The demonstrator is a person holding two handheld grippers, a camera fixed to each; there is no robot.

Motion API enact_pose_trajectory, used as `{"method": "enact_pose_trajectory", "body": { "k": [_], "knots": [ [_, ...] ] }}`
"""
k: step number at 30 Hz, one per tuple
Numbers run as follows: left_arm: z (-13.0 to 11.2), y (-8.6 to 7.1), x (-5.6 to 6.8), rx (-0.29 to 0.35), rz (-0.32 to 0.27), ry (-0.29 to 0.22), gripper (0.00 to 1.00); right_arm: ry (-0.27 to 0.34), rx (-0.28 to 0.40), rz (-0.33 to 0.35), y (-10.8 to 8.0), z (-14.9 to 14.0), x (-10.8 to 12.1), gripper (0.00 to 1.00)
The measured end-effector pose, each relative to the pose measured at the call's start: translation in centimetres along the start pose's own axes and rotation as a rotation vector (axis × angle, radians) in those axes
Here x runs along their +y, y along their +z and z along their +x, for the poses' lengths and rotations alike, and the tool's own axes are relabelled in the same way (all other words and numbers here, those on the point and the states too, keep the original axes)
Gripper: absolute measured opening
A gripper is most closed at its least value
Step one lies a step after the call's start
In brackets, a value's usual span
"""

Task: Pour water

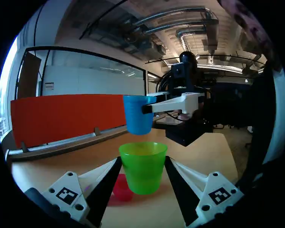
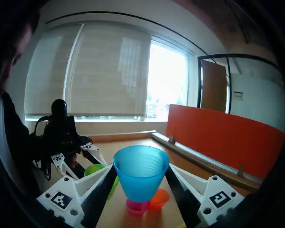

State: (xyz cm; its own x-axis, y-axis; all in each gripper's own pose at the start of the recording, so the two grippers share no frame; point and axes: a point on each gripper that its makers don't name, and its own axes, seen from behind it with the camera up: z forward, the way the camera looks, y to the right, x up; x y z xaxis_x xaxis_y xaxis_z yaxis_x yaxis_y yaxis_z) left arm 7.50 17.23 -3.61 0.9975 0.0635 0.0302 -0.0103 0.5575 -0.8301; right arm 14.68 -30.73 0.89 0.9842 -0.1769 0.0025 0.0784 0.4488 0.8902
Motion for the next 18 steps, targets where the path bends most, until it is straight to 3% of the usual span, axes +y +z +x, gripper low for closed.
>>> {"method": "enact_pose_trajectory", "body": {
  "k": [18],
  "knots": [
    [-1.8, -0.4, -0.2, -0.066, -0.007, 0.000, 0.82, 0.056, -0.045, 0.015, -0.7, -3.5, -0.1, 0.89]
  ]
}}
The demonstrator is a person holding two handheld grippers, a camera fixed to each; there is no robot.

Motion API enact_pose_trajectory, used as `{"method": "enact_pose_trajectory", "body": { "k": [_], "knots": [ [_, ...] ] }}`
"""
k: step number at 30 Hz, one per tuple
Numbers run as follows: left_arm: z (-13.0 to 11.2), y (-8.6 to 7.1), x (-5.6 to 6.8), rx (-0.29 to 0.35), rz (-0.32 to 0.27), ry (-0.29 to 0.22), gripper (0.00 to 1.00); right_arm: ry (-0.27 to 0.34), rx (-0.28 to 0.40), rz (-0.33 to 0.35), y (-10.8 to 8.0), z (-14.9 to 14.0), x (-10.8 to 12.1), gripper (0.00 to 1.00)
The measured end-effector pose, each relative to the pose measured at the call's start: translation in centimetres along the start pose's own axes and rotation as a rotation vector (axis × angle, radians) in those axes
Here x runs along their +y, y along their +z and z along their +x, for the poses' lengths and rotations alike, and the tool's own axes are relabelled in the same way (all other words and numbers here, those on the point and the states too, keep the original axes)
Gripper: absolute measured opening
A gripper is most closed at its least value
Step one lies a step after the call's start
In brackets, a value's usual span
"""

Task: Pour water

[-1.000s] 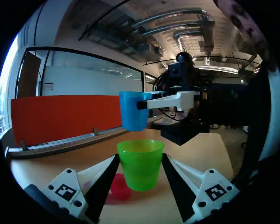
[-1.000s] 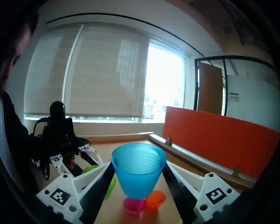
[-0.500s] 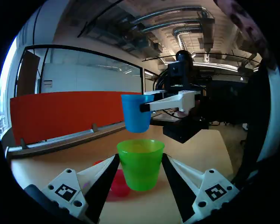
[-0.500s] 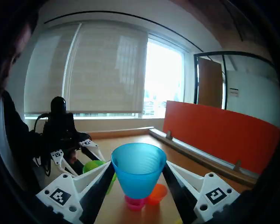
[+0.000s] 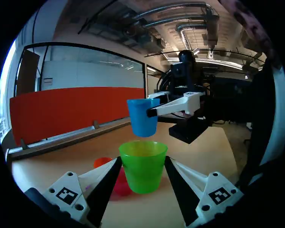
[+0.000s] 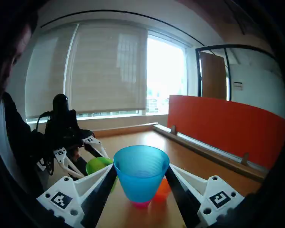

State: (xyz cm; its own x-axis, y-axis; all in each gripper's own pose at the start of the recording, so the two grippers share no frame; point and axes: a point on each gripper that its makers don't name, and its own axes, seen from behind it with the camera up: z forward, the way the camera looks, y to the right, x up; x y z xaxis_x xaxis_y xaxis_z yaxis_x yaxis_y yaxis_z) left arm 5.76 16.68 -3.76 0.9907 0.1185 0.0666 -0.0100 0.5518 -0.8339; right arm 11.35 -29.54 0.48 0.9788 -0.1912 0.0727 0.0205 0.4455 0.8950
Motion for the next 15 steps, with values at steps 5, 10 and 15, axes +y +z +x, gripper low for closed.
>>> {"method": "enact_pose_trajectory", "body": {
  "k": [5, 10, 15],
  "knots": [
    [-0.8, -0.2, -0.1, -0.022, 0.000, 0.000, 0.82, 0.006, -0.020, 0.004, -0.2, -1.4, 0.0, 0.89],
    [-1.1, -0.3, -0.3, -0.034, 0.005, 0.000, 0.82, 0.010, -0.035, 0.009, -0.4, -2.4, -0.1, 0.89],
    [-1.6, -0.3, -0.4, -0.045, 0.008, -0.002, 0.82, 0.014, -0.043, 0.016, -0.4, -3.0, -0.2, 0.89]
  ]
}}
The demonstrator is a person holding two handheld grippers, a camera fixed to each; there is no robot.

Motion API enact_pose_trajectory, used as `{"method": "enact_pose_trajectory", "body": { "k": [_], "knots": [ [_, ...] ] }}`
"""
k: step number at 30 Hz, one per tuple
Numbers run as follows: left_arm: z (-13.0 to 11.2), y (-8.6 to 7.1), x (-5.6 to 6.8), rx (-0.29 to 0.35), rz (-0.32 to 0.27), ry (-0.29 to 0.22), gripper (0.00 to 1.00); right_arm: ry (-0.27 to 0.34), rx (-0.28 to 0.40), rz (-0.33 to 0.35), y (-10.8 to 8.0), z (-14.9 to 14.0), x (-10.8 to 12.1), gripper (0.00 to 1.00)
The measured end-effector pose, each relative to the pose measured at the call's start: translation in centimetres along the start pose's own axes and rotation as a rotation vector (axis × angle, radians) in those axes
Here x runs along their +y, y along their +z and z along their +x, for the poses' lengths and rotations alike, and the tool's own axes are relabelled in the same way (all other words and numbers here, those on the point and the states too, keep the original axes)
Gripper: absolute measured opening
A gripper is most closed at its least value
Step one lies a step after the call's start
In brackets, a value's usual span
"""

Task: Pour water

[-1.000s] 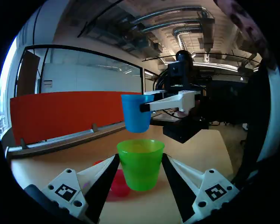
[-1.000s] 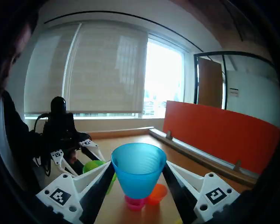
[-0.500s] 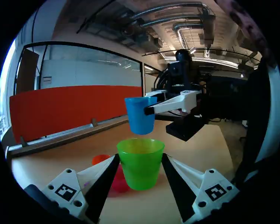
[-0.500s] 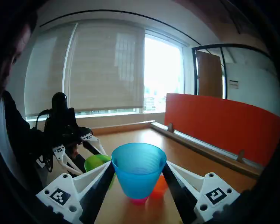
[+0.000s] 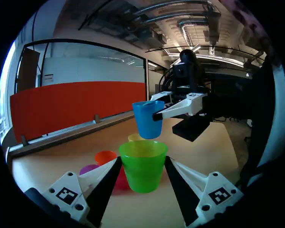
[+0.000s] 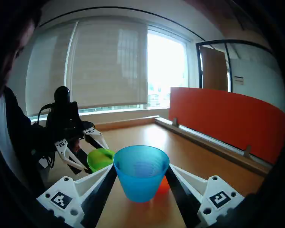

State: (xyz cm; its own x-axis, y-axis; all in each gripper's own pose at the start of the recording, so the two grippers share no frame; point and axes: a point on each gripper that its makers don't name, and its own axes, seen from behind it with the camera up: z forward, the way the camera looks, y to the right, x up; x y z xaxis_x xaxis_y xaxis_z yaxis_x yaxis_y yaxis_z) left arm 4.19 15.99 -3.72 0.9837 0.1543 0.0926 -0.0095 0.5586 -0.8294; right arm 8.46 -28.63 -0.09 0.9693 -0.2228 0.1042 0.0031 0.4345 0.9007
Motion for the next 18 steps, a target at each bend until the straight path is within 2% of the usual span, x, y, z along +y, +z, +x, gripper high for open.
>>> {"method": "enact_pose_trajectory", "body": {
  "k": [18],
  "knots": [
    [-2.0, -0.2, -0.4, -0.062, 0.004, 0.005, 0.82, -0.003, -0.077, 0.019, -0.1, -3.5, -0.6, 0.89]
  ]
}}
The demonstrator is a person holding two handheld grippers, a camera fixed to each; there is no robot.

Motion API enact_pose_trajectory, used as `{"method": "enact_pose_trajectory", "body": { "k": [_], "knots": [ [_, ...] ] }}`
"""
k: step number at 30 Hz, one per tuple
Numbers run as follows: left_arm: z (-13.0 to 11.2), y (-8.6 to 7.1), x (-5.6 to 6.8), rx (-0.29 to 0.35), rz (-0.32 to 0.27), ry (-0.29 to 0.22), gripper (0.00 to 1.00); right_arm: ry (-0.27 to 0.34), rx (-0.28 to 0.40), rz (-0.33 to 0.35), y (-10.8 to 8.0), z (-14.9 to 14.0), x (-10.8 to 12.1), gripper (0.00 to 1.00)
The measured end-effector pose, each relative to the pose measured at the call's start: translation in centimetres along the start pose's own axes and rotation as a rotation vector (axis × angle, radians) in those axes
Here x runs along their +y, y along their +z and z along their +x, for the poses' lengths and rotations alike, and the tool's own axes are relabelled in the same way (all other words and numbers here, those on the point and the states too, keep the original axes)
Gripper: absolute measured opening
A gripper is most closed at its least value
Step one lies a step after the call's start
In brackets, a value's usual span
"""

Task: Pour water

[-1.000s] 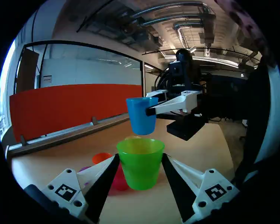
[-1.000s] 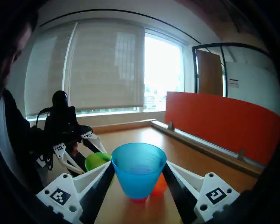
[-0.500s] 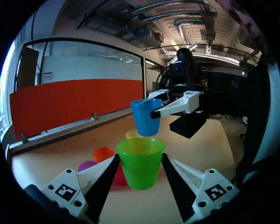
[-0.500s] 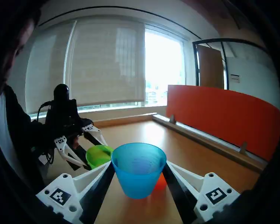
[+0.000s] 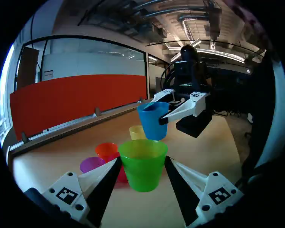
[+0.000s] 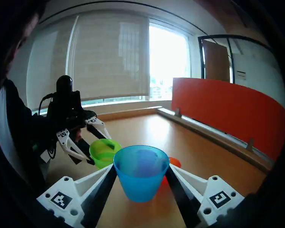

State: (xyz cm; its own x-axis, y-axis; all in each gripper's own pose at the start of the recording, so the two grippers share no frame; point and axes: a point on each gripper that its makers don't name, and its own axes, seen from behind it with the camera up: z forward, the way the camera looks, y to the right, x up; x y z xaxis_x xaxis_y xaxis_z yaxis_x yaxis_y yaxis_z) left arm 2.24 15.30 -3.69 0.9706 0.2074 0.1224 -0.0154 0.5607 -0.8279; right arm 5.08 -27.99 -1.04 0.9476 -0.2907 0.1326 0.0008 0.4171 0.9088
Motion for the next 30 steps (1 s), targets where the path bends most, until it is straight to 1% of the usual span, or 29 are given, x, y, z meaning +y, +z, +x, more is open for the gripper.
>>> {"method": "enact_pose_trajectory", "body": {
  "k": [14, 23, 30],
  "knots": [
    [-2.2, 0.2, 0.1, -0.065, -0.019, -0.012, 0.82, -0.019, -0.080, 0.038, 0.3, -3.4, -0.9, 0.89],
    [-3.1, 0.4, -0.1, -0.088, -0.020, -0.025, 0.82, -0.038, -0.135, 0.049, 0.7, -5.9, -1.3, 0.89],
    [-4.0, 0.4, 0.0, -0.111, -0.025, -0.031, 0.82, -0.046, -0.162, 0.055, 0.9, -7.4, -1.5, 0.89]
  ]
}}
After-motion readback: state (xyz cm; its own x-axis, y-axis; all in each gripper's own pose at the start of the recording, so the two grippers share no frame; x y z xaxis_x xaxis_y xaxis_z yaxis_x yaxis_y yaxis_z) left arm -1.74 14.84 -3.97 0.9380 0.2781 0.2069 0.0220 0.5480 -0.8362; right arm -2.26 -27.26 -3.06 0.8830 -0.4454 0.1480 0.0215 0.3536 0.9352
